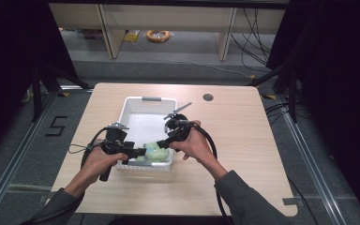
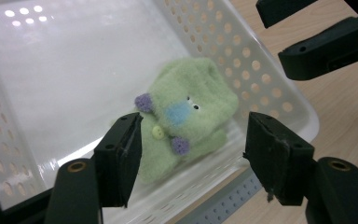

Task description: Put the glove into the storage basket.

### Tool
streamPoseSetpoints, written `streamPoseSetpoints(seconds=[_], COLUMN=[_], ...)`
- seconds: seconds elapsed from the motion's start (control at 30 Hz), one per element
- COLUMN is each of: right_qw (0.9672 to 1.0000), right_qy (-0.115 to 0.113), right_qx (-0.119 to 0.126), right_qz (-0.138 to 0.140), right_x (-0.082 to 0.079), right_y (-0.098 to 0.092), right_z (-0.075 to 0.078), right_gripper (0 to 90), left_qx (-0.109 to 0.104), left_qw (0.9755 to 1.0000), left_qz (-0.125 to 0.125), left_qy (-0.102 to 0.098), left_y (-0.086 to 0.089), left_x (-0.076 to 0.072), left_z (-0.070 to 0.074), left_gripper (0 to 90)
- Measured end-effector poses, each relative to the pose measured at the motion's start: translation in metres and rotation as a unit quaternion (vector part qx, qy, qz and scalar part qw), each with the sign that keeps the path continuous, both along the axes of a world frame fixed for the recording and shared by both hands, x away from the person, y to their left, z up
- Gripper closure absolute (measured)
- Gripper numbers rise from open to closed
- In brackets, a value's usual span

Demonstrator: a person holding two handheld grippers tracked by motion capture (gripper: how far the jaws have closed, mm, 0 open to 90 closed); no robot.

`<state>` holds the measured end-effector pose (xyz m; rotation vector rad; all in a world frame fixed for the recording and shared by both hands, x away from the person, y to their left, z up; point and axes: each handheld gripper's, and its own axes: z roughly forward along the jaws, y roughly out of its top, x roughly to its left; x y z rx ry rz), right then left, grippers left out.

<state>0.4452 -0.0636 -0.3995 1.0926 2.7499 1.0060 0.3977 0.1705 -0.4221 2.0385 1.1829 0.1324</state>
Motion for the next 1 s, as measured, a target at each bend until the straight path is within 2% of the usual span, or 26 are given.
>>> streamPoseSetpoints(seconds=[0.03, 0.1, 0.13, 0.17, 0.23, 0.33, 0.37, 0.4, 0.43, 0.5, 0.53, 0.57, 0.63, 0.67, 0.77, 0.8, 0.9, 0.97, 1.0], right_qw=[1.0000, 1.0000, 0.9999, 0.9996, 0.9995, 0.9992, 0.9991, 0.9991, 0.9986, 0.9985, 0.9978, 0.9977, 0.9975, 0.9974, 0.9963, 0.9963, 0.9956, 0.9950, 0.9951], right_qy=[0.002, 0.002, -0.009, -0.021, -0.025, -0.023, -0.027, -0.027, -0.037, -0.034, -0.043, -0.036, -0.041, -0.043, -0.046, -0.054, -0.053, -0.064, -0.054], right_qx=[0.002, 0.005, 0.008, 0.017, 0.021, 0.030, 0.030, 0.030, 0.038, 0.043, 0.049, 0.054, 0.055, 0.056, 0.069, 0.063, 0.073, 0.072, 0.076], right_qz=[-0.003, -0.004, -0.005, 0.005, -0.004, -0.010, -0.013, -0.013, -0.006, -0.002, -0.010, -0.018, -0.012, -0.016, -0.021, -0.021, -0.025, -0.026, -0.033], right_x=[-0.002, -0.003, -0.006, -0.006, -0.009, -0.013, -0.014, -0.014, -0.015, -0.015, -0.017, -0.019, -0.018, -0.020, -0.023, -0.025, -0.030, -0.033, -0.036], right_y=[-0.002, -0.005, -0.010, -0.013, -0.019, -0.028, -0.031, -0.031, -0.038, -0.042, -0.050, -0.053, -0.058, -0.066, -0.072, -0.080, -0.089, -0.096, -0.098], right_z=[0.001, 0.002, 0.004, 0.005, 0.007, 0.008, 0.008, 0.008, 0.007, 0.006, 0.006, 0.006, 0.006, 0.006, 0.005, 0.005, 0.003, 0.002, 0.002], right_gripper=[38.2, 37.4, 34.2, 32.8, 31.1, 29.1, 28.8, 28.8, 27.8, 27.2, 27.0, 26.2, 25.2, 23.8, 23.3, 21.5, 21.3, 21.3, 21.2], left_qx=[-0.008, -0.009, -0.012, -0.014, -0.021, -0.019, -0.026, -0.026, -0.025, -0.034, -0.040, -0.043, -0.051, -0.046, -0.058, -0.050, -0.050, -0.050, -0.056], left_qw=[1.0000, 0.9999, 0.9999, 0.9998, 0.9996, 0.9996, 0.9993, 0.9993, 0.9993, 0.9990, 0.9987, 0.9984, 0.9980, 0.9977, 0.9968, 0.9967, 0.9964, 0.9959, 0.9954], left_qz=[-0.002, 0.002, 0.000, -0.002, 0.000, -0.006, -0.007, -0.007, -0.010, -0.009, -0.013, -0.017, -0.016, -0.032, -0.040, -0.050, -0.050, -0.055, -0.059], left_qy=[0.000, -0.004, -0.009, -0.011, -0.018, -0.020, -0.025, -0.025, -0.026, -0.028, -0.028, -0.031, -0.033, -0.039, -0.039, -0.041, -0.045, -0.051, -0.051], left_y=[0.000, -0.002, -0.003, -0.003, -0.006, -0.009, -0.012, -0.012, -0.013, -0.017, -0.019, -0.021, -0.023, -0.024, -0.028, -0.031, -0.035, -0.038, -0.041], left_x=[-0.001, -0.003, -0.006, -0.007, -0.011, -0.015, -0.019, -0.019, -0.020, -0.024, -0.027, -0.029, -0.030, -0.033, -0.036, -0.039, -0.042, -0.046, -0.049], left_z=[0.000, 0.000, 0.001, 0.001, 0.003, 0.004, 0.006, 0.006, 0.006, 0.007, 0.008, 0.008, 0.007, 0.007, 0.006, 0.005, 0.004, 0.003, 0.002], left_gripper=[34.0, 32.6, 31.8, 30.7, 29.0, 27.0, 26.2, 25.3, 24.1, 20.2, 18.8, 17.8, 15.8, 15.7, 15.6, 15.6, 15.6, 15.6, 15.6])
